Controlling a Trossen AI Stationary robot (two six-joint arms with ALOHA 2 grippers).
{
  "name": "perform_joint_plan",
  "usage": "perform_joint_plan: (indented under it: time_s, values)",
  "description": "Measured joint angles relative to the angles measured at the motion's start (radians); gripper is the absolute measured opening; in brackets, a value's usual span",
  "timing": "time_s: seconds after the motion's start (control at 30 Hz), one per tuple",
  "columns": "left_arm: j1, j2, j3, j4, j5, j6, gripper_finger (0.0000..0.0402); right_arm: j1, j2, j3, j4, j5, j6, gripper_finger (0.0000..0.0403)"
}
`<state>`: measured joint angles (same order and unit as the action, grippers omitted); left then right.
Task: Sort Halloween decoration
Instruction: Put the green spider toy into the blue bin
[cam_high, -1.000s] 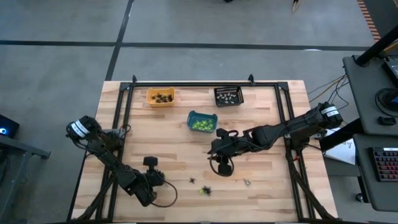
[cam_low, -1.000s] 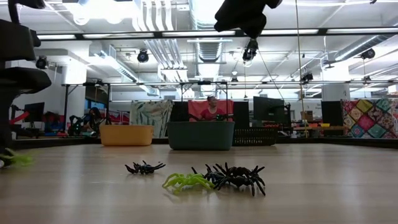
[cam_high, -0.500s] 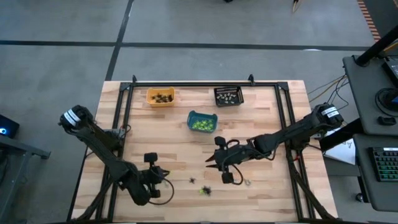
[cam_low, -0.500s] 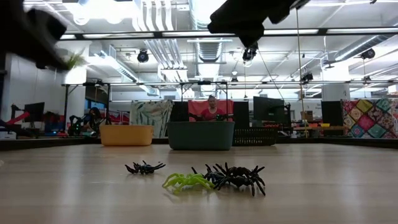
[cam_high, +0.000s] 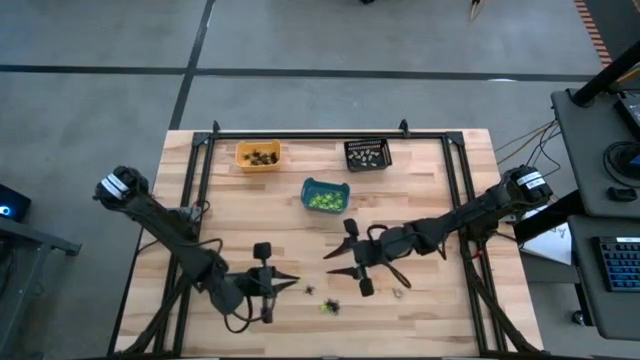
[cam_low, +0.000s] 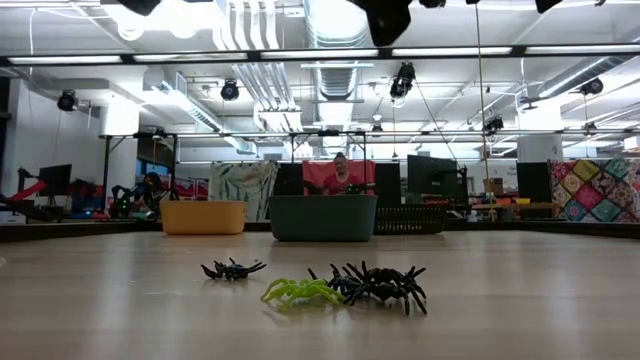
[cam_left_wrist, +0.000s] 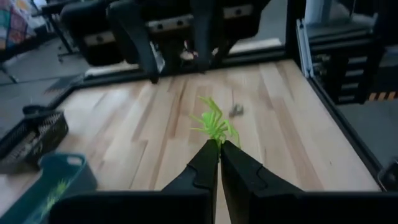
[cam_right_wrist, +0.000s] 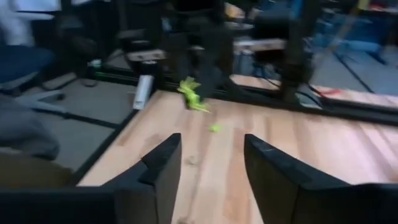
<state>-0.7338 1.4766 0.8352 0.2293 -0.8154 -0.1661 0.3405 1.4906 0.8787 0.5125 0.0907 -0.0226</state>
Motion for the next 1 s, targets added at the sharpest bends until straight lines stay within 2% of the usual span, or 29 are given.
perform_joint_plan:
  time_s: [0.13, 0.4, 0.67, 1.0]
  values:
    - [0.050, 0.035, 0.000, 0.098, 0.048, 0.050, 0.0000, 0.000, 0.000, 0.000, 0.024, -0.098, -0.025, 0.0185]
    - [0.117, 0.140, 0.000, 0.373, 0.178, 0.148, 0.0000, -0.001, 0.000, 0.000, 0.023, -0.107, -0.031, 0.0196]
    - [0.136, 0.200, 0.000, 0.533, 0.180, 0.185, 0.0000, 0.000, 0.000, 0.000, 0.017, -0.108, -0.031, 0.0196]
    - [0.157, 0.225, 0.000, 0.580, 0.180, 0.188, 0.0000, 0.000, 0.000, 0.000, 0.018, -0.118, -0.031, 0.0196]
